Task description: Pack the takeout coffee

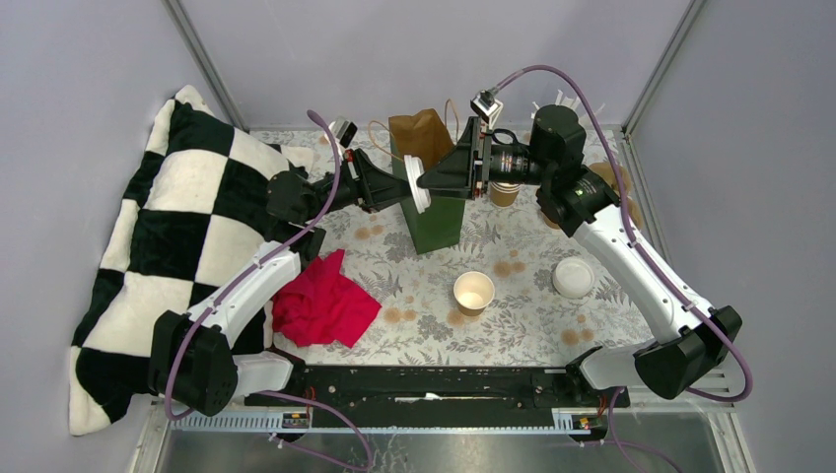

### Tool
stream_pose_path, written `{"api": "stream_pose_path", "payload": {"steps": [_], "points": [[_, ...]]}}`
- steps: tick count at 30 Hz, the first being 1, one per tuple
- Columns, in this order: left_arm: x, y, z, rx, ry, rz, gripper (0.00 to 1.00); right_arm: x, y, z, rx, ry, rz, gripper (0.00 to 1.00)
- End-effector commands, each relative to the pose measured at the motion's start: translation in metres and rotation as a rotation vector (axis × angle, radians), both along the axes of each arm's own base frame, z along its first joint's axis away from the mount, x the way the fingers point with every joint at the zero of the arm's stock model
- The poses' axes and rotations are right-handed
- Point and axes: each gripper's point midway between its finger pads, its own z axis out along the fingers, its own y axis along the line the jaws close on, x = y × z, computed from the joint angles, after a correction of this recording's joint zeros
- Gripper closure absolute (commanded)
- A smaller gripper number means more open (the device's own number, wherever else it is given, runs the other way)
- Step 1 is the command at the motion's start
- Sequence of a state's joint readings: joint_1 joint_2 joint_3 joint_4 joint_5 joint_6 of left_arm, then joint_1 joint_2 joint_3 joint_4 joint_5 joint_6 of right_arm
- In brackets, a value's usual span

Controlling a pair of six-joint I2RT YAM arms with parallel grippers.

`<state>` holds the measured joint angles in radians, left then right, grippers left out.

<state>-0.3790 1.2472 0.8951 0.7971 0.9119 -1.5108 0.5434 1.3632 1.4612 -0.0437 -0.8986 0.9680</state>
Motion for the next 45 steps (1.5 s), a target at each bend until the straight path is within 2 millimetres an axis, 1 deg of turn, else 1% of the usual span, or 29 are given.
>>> {"api": "stream_pose_path", "payload": {"steps": [1,4,15,17,20,22,30,39,41,45], "points": [[-0.0073,0.0035,0.0206,-0.016,-0.089,0.009,1.0,-0.0075,-0.0034,0.0215,0.026,-0.076,-0.001,0.02],[-0.0065,0.003,0.02,-0.01,-0.088,0.011,1.0,-0.0077,-0.0038,0.0222,0.024,-0.08,-0.004,0.03],[-0.0056,0.0032,0.0205,-0.006,-0.087,0.015,1.0,-0.0062,-0.0028,0.023,0.032,-0.075,-0.001,0.11],[-0.006,0.0031,0.0212,-0.006,-0.088,0.016,1.0,-0.0057,-0.0025,0.0221,0.03,-0.072,-0.002,0.1],[-0.006,0.0033,0.0205,-0.002,-0.087,0.018,1.0,-0.0057,-0.0028,0.0211,0.024,-0.073,-0.007,0.05],[-0.0061,0.0033,0.0202,0.0,-0.086,0.019,1.0,-0.0052,-0.0035,0.0204,0.019,-0.075,-0.013,0.05],[-0.0062,0.0036,0.0195,0.01,-0.087,0.026,1.0,-0.0042,-0.0036,0.0194,0.014,-0.073,-0.018,0.11],[-0.0043,0.0036,0.0175,0.027,-0.078,0.04,1.0,-0.0036,-0.005,0.0181,-0.005,-0.08,-0.032,0.07],[-0.0041,0.0037,0.0171,0.031,-0.077,0.042,1.0,-0.0031,-0.0054,0.0175,-0.009,-0.083,-0.036,0.06],[-0.0038,0.0035,0.0164,0.038,-0.076,0.044,1.0,-0.0032,-0.0058,0.0187,-0.008,-0.086,-0.037,0.09]]}}
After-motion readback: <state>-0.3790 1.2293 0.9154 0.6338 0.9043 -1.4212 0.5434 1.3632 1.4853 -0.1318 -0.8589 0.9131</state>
